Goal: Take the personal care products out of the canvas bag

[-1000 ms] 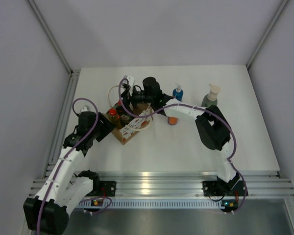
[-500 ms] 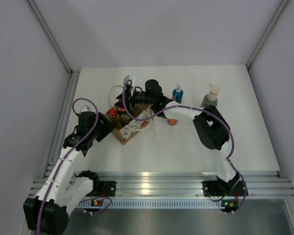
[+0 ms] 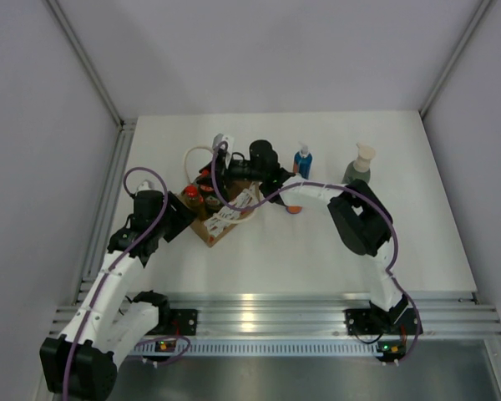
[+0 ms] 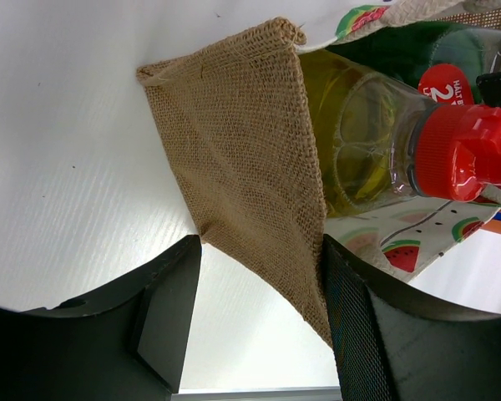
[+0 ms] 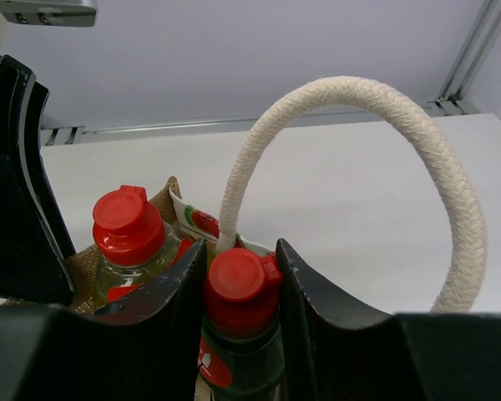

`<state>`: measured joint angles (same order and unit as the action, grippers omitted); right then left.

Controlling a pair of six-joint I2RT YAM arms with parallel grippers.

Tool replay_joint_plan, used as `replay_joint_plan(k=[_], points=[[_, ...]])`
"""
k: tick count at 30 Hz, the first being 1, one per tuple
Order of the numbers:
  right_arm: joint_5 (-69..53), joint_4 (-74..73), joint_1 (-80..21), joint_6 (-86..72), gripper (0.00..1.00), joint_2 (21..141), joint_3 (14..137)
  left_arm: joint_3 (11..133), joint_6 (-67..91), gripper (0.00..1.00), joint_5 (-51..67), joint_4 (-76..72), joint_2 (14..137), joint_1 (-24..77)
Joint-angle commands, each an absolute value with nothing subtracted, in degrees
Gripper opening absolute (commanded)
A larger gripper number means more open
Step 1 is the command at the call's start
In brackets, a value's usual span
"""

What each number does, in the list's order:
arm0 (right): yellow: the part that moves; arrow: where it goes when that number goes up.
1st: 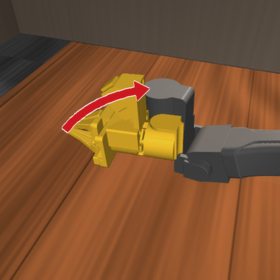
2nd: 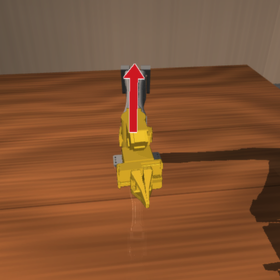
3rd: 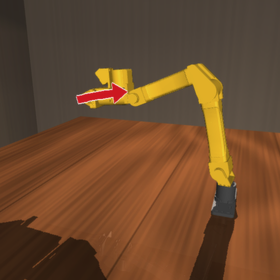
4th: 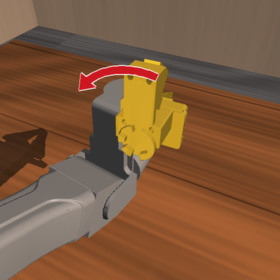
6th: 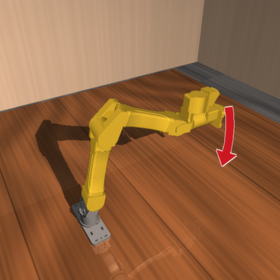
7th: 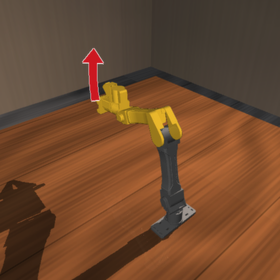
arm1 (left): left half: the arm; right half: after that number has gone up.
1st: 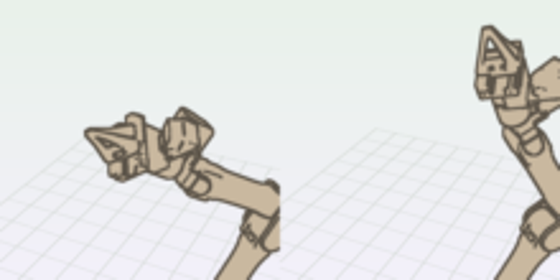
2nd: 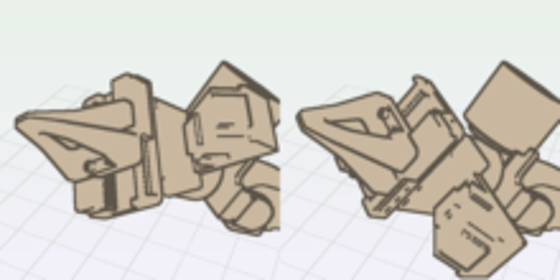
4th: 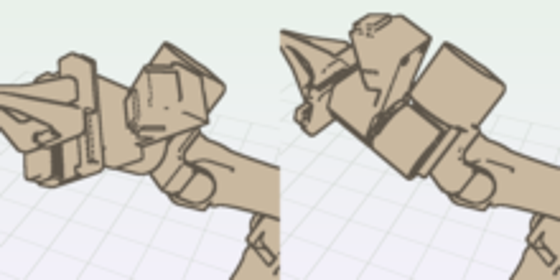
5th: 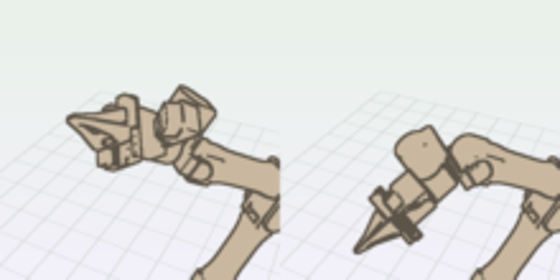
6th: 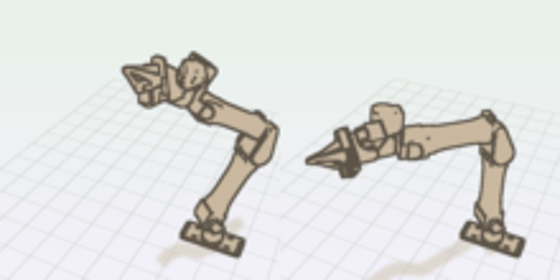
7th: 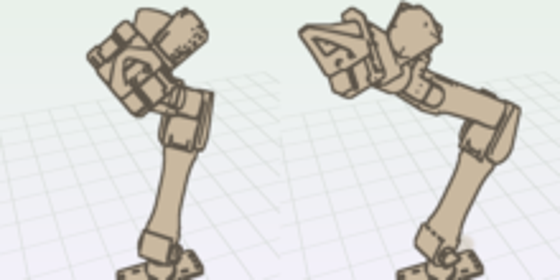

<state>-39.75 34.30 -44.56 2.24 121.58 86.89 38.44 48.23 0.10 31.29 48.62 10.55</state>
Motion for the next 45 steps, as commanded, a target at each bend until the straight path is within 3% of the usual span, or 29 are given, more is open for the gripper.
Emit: replay_joint_plan(k=[1, 2, 31, 45], points=[[-41.5, 39.3, -44.0, 2.3, 0.03, 121.6, 85.3, 39.7, 47.4, 0.63, -0.6, 30.7, 48.2, 10.3], [-41.4, 40.2, -44.0, 2.1, 0.00, 121.6, 85.2, 39.7, 47.4, 0.63, -0.7, 30.7, 48.2, 10.3], [-35.1, 45.4, -44.7, 0.4, 0.00, 107.9, 81.7, 39.3, 47.5, 0.63, -1.0, 30.6, 47.8, 10.3], [-27.0, 32.4, -45.9, 0.8, 0.00, 99.8, 86.7, 38.8, 47.6, 0.63, -0.8, 30.7, 46.8, 10.3]])
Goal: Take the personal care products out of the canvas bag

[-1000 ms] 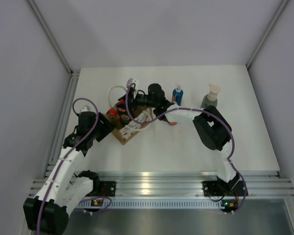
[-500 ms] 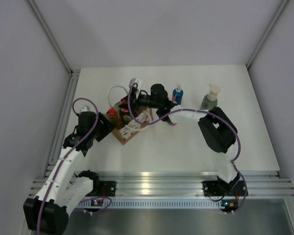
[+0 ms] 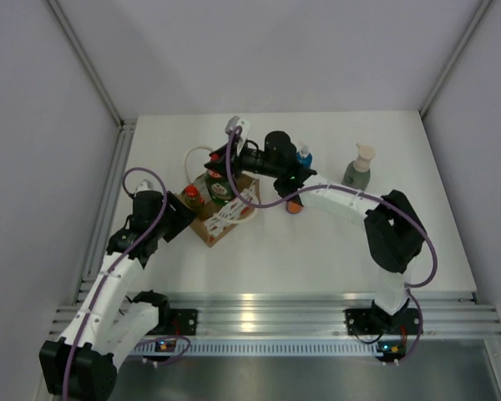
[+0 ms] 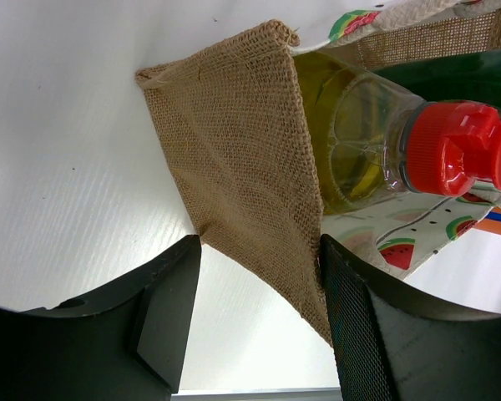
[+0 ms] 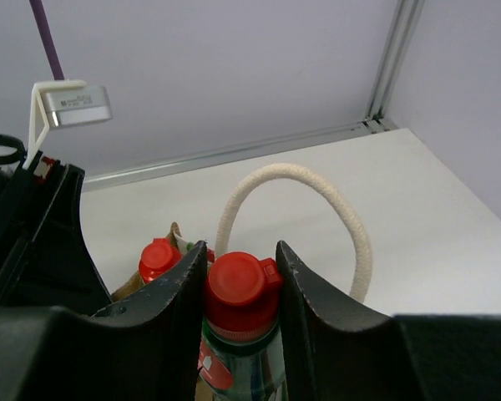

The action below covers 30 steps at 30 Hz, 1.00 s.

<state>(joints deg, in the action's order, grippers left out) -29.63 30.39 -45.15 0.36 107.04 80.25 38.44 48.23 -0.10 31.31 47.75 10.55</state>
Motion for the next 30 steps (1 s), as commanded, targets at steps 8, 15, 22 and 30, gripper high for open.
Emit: replay_joint_plan(k=[8, 15, 22, 30], points=[[-21.4, 21.9, -45.8, 3.3, 0.00, 91.9, 90.0, 38.8, 48.3, 0.64, -0.6, 30.6, 46.8, 10.3], [-17.2, 16.9, -44.5, 7.1, 0.00, 85.2, 90.4, 38.7, 48.7, 0.64, -0.4, 30.6, 46.6, 10.3], [-12.8, 15.9, -39.3, 6.7, 0.00, 78.4, 85.7, 38.8, 48.9, 0.64, -0.3, 30.6, 46.4, 10.3], [-8.4, 15.9, -30.7, 4.4, 0.00, 68.8, 76.5, 38.3, 49.0, 0.64, -0.3, 30.6, 45.9, 10.3]])
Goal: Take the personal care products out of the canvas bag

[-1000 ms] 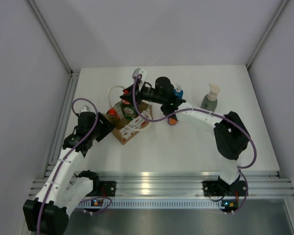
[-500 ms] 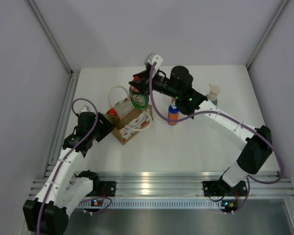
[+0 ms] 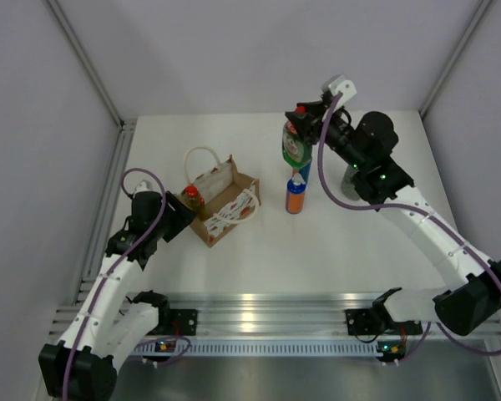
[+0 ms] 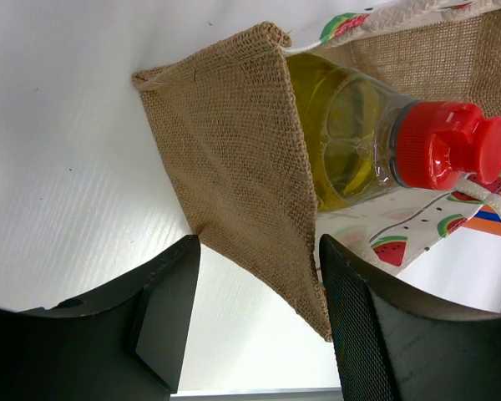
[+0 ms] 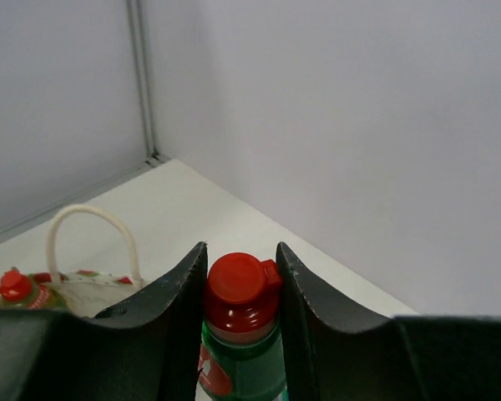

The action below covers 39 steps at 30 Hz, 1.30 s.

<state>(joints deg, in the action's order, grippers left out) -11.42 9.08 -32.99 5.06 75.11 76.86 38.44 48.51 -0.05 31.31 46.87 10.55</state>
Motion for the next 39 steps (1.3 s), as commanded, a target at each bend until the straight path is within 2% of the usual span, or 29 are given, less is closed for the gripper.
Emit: replay_joint_plan(k=[1, 11, 18, 29, 39], points=[[-8.0, 16.0, -28.7, 4.3, 0.00, 67.8, 74.3, 38.2, 49.0, 0.64, -0.3, 30.6, 45.9, 10.3], [-5.3, 18.4, -18.4, 2.9, 0.00, 58.1, 57.9, 38.2, 48.8, 0.64, -0.3, 30.6, 46.2, 10.3], [-10.8, 29.4, -10.5, -5.9, 0.00, 55.8, 44.4, 38.1, 48.5, 0.64, -0.3, 30.6, 46.1, 10.3], [-8.6, 48.5, -8.8, -6.9, 0.00, 60.5, 32.7, 38.1, 47.8, 0.64, -0.3, 30.6, 46.8, 10.3], [-11.8, 55.5, -9.1, -4.4, 0.01, 64.4, 27.6, 38.1, 47.9, 0.64, 1.3, 30.6, 46.6, 10.3]])
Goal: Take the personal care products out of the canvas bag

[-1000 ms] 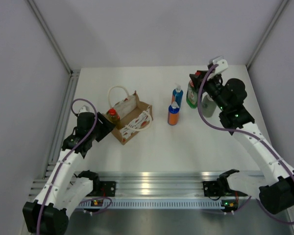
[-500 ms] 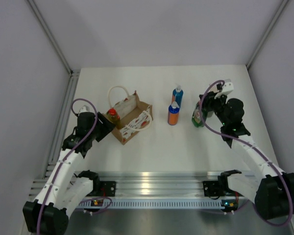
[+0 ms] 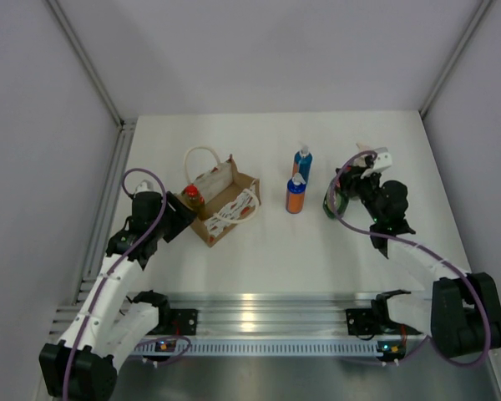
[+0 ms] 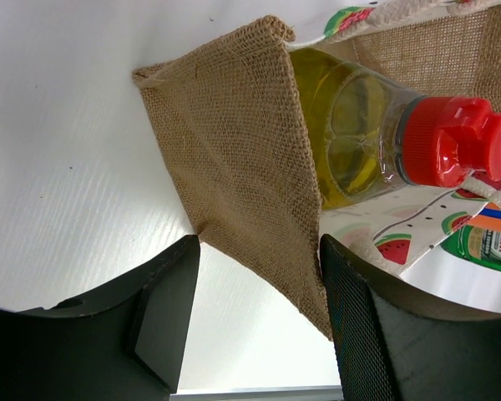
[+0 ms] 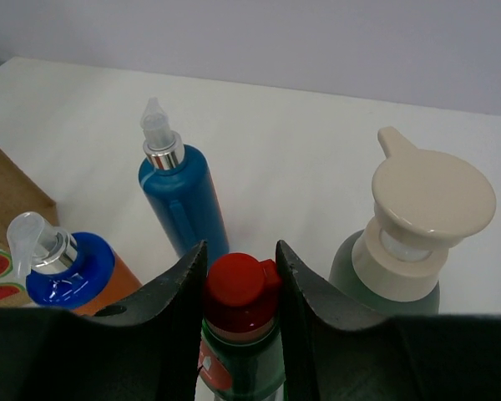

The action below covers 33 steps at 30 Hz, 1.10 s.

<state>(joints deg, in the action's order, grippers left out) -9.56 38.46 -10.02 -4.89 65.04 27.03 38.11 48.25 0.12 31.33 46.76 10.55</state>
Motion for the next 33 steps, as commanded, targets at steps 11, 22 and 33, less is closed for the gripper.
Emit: replay_joint_plan(k=[11, 22, 33], points=[[-14.1, 56.7, -9.9, -2.8, 0.55, 62.3, 25.1, 38.1, 47.8, 0.64, 1.8, 30.7, 46.3, 10.3], [-19.2, 47.0, -10.9, -6.1, 0.73, 56.2, 30.0, 38.8, 48.0, 0.63, 2.3, 30.7, 46.0, 10.3], [-23.9, 40.6, -40.5, -4.9, 0.73, 68.3, 44.3, 38.0, 48.4, 0.63, 0.6, 30.7, 45.4, 10.3]])
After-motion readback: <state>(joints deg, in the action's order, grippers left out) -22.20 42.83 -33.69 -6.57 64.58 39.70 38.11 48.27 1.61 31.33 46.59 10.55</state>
